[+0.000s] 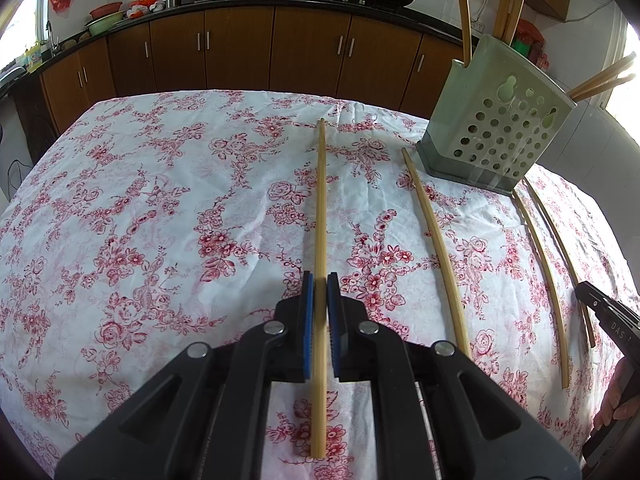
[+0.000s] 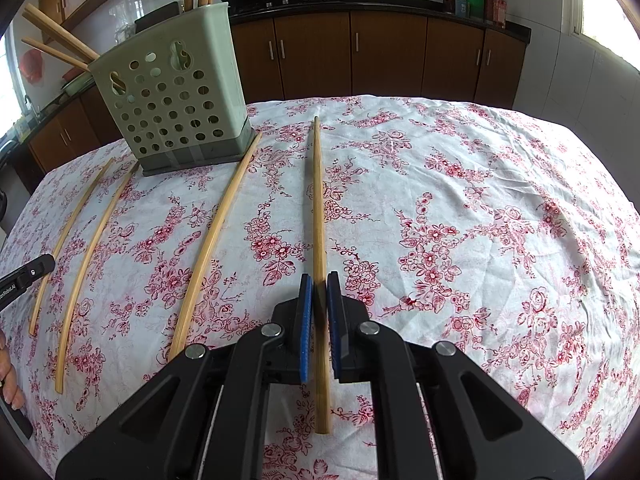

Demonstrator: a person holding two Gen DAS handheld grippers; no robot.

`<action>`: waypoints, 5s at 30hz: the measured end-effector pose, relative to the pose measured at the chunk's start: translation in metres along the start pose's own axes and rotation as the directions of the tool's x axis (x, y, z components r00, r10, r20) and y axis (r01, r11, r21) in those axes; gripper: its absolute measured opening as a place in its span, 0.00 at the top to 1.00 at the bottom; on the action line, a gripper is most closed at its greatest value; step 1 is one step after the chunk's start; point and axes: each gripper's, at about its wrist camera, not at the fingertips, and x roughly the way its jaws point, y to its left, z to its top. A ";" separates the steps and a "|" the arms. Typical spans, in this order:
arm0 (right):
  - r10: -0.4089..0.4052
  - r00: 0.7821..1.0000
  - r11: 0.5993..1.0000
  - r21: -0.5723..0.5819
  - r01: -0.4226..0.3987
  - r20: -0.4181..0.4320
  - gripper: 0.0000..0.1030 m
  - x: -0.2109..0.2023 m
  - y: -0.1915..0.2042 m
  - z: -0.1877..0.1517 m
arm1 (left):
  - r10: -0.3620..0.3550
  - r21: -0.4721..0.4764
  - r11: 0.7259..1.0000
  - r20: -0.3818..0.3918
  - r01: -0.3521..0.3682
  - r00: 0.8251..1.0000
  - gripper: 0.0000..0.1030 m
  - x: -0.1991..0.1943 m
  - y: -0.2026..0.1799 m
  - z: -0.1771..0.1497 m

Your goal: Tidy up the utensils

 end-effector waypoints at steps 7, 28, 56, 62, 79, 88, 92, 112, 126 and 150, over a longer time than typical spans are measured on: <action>-0.001 1.000 1.000 -0.001 0.001 0.000 0.91 0.000 0.000 0.000 | 0.000 0.000 1.000 0.000 0.000 1.000 0.91 0.000 0.000 0.000; 0.000 1.000 1.000 0.000 0.000 -0.001 0.91 0.000 0.000 0.000 | -0.001 -0.002 1.000 0.000 0.001 1.000 0.90 0.001 0.001 0.000; 0.028 0.952 0.999 0.009 -0.033 0.306 0.92 -0.103 -0.011 0.042 | -0.028 0.118 0.993 0.232 0.001 0.972 0.92 -0.105 -0.023 0.033; 0.028 0.927 0.999 0.006 -0.032 0.374 0.92 -0.122 -0.012 0.059 | -0.085 0.112 0.992 0.313 0.052 0.946 0.92 -0.139 -0.026 0.060; 0.221 0.740 0.971 -0.076 -0.225 0.635 0.92 -0.207 0.036 0.137 | -0.233 0.235 0.964 0.531 0.123 0.815 0.92 -0.221 -0.091 0.124; 0.142 0.643 0.984 -0.037 -0.174 0.752 0.92 -0.174 0.052 0.185 | -0.197 0.157 0.980 0.683 0.122 0.703 0.92 -0.209 -0.123 0.189; 0.123 0.671 0.988 -0.025 -0.154 0.731 0.92 -0.144 0.056 0.187 | -0.197 0.138 0.980 0.686 0.140 0.701 0.92 -0.182 -0.126 0.198; 0.091 0.779 0.991 0.017 -0.129 0.620 0.53 -0.171 0.025 0.146 | -0.136 0.071 0.991 0.600 0.117 0.788 0.72 -0.181 -0.077 0.152; 0.193 0.981 0.980 0.052 -0.194 0.029 0.64 -0.040 0.019 0.016 | -0.049 -0.002 0.999 0.208 0.051 0.977 0.65 -0.097 -0.017 0.022; 0.077 0.997 0.997 0.001 -0.077 -0.016 0.92 -0.016 0.013 -0.011 | 0.053 0.155 0.987 -0.001 -0.052 0.999 0.88 -0.002 -0.085 -0.025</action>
